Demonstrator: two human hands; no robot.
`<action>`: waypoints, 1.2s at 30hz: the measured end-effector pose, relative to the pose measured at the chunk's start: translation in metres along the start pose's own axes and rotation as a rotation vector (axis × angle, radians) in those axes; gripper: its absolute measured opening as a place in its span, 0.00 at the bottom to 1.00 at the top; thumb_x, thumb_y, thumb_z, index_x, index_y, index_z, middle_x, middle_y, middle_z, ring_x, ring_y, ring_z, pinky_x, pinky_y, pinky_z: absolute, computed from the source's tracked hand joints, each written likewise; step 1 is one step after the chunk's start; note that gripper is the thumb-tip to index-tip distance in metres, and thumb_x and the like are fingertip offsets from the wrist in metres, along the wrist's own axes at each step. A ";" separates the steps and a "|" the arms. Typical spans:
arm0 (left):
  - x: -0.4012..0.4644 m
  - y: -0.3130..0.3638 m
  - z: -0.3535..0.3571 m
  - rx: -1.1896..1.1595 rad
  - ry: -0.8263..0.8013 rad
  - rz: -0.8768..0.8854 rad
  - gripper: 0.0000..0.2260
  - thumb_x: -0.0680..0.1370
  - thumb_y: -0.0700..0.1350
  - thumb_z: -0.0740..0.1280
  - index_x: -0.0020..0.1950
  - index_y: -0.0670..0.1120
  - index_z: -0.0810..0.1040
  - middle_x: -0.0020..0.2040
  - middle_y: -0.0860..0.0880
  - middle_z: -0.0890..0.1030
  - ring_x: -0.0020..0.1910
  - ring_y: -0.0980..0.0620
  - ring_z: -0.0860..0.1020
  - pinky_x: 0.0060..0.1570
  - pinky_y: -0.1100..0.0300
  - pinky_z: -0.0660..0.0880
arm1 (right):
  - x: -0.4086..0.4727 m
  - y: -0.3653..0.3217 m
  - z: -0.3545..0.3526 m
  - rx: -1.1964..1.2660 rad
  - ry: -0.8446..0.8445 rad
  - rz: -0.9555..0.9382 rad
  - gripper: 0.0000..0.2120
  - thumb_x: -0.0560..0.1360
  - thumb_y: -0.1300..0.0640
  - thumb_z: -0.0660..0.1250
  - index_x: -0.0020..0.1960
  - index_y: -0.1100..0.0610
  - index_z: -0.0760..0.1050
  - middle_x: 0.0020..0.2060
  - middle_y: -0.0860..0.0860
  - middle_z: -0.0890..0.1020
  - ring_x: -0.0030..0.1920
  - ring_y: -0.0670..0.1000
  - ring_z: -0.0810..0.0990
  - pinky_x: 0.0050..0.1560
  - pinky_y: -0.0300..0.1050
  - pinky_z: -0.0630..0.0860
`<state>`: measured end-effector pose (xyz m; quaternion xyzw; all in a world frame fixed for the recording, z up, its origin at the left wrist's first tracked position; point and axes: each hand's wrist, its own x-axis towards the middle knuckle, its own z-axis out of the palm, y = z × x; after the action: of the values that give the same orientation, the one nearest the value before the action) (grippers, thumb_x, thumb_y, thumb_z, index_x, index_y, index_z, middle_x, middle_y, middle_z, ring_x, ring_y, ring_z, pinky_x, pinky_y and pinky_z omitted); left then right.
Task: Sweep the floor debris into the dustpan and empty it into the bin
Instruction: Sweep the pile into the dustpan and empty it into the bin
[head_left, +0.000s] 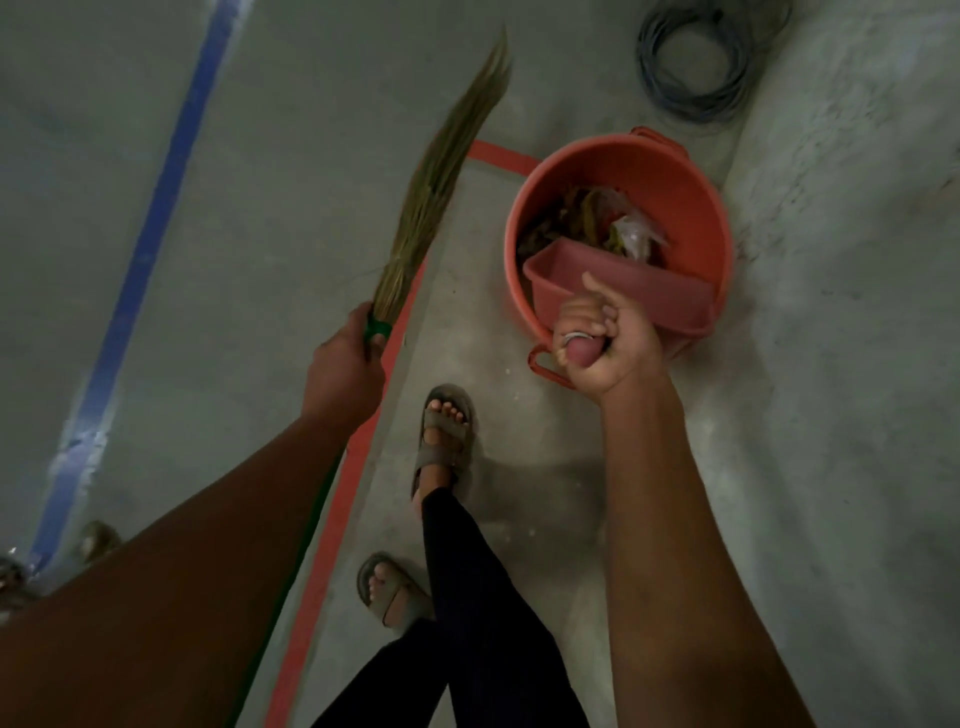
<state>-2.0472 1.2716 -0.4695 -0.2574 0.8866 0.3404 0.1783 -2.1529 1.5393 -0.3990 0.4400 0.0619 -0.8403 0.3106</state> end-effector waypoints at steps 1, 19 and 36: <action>-0.014 -0.010 -0.006 -0.006 0.009 0.000 0.20 0.85 0.50 0.59 0.77 0.57 0.63 0.54 0.42 0.82 0.48 0.39 0.81 0.46 0.48 0.80 | -0.004 0.013 0.001 -0.025 -0.011 -0.003 0.23 0.80 0.59 0.61 0.26 0.55 0.64 0.18 0.47 0.66 0.16 0.46 0.65 0.17 0.39 0.65; -0.179 -0.202 -0.040 -0.232 0.017 -0.264 0.32 0.81 0.43 0.67 0.83 0.49 0.60 0.74 0.42 0.74 0.69 0.40 0.74 0.66 0.53 0.70 | 0.020 0.293 -0.059 -0.757 0.104 0.179 0.17 0.83 0.55 0.61 0.36 0.52 0.64 0.20 0.43 0.63 0.16 0.43 0.60 0.17 0.35 0.61; -0.252 -0.412 0.073 -0.418 0.153 -0.913 0.25 0.79 0.40 0.63 0.76 0.49 0.68 0.68 0.40 0.76 0.64 0.36 0.76 0.62 0.47 0.73 | 0.110 0.447 -0.189 -1.272 0.174 0.594 0.17 0.82 0.55 0.61 0.36 0.52 0.63 0.19 0.44 0.61 0.16 0.43 0.59 0.15 0.37 0.59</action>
<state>-1.5963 1.1447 -0.6080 -0.6732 0.6071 0.3779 0.1881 -1.8083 1.2021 -0.5232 0.2372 0.4427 -0.4826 0.7175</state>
